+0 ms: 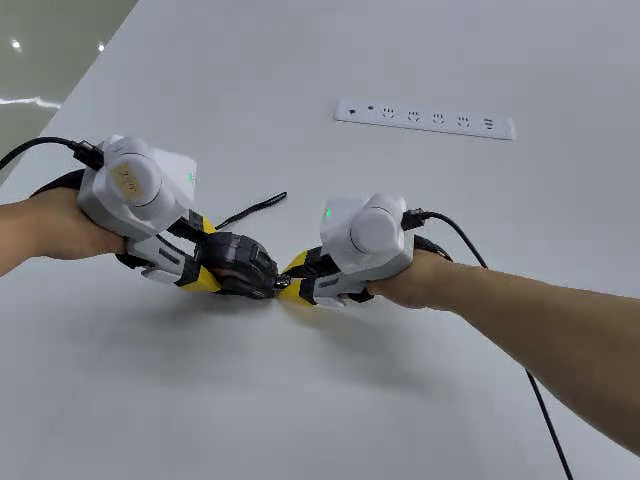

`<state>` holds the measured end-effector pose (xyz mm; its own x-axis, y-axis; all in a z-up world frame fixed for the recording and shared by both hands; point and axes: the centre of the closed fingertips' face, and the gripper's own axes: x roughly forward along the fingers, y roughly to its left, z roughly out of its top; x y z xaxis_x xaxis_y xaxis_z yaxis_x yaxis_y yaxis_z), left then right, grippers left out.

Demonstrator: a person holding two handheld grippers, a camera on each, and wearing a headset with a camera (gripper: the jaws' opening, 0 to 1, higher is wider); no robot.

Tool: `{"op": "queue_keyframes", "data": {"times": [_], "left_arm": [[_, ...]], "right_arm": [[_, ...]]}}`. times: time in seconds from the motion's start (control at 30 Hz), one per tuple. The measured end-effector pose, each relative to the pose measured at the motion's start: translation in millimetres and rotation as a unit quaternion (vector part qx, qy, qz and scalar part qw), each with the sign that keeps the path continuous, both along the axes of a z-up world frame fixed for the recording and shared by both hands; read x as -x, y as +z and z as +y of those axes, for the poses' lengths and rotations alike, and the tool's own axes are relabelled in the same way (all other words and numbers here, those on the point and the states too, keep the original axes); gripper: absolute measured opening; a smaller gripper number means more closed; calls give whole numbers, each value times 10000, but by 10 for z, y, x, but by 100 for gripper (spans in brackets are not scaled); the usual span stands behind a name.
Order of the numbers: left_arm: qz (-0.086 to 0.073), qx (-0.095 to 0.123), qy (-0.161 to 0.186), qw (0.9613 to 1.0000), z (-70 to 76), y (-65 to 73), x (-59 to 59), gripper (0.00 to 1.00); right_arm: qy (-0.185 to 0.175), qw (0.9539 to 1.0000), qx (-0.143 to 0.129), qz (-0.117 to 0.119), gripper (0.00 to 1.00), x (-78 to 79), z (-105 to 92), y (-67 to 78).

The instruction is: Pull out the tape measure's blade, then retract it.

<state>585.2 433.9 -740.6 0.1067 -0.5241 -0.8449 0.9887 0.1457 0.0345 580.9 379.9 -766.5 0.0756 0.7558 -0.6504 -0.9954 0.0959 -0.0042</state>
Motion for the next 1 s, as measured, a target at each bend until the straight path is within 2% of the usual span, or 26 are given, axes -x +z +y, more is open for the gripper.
{"op": "queue_keyframes", "data": {"times": [1.0], "left_arm": [[-18, 68, 54, 10000, -4, -4, -25, 29]], "right_arm": [[86, 9998, 191, -54, 11, -12, -224, 38]]}}
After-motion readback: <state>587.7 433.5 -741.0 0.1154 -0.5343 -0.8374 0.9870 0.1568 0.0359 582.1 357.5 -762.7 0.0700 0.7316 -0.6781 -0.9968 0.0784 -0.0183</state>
